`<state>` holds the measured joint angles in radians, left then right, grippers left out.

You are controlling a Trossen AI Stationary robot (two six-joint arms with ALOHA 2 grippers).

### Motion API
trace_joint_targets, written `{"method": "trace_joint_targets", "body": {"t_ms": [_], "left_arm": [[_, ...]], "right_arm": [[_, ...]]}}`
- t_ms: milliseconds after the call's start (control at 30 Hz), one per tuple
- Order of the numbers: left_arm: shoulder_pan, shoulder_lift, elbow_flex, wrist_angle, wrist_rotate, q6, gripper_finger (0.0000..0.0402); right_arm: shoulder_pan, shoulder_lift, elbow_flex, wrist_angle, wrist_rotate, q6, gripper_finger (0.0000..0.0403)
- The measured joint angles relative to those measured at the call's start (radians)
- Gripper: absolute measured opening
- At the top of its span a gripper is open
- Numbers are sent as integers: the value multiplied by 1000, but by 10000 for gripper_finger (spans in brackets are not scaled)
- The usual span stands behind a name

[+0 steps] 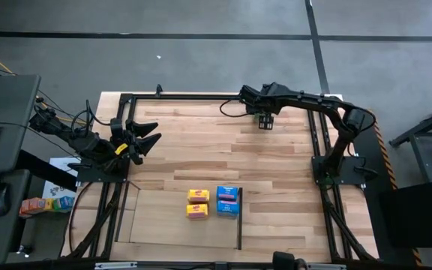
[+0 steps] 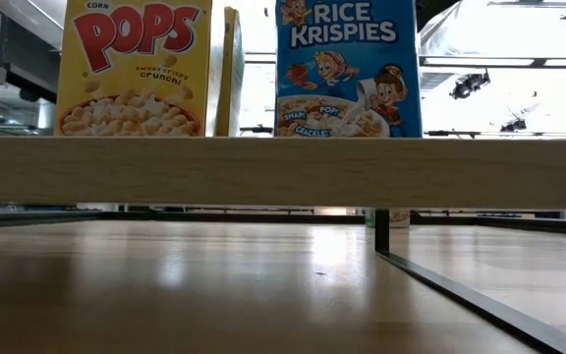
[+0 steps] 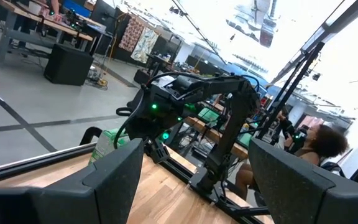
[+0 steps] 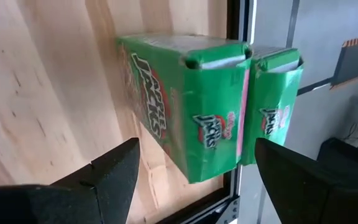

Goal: Stack cereal on shelf
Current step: Put the bottom green cereal box on the shelf

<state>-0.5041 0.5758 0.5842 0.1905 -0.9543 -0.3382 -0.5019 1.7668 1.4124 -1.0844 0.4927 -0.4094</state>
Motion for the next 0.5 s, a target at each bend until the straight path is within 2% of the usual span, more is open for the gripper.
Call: {"method": "trace_joint_targets", "body": {"t_ms": [233,400,500], "left_arm": [[0,0,0,0,0,0,282],[0,0,0,0,0,0,282],[0,0,0,0,0,0,282]], "right_arm": [[-11,0,0,50,-10,-40,291],[-24,0,0,49,-74,-22,291],[-33,3,0,50,-78,-18,291]]}}
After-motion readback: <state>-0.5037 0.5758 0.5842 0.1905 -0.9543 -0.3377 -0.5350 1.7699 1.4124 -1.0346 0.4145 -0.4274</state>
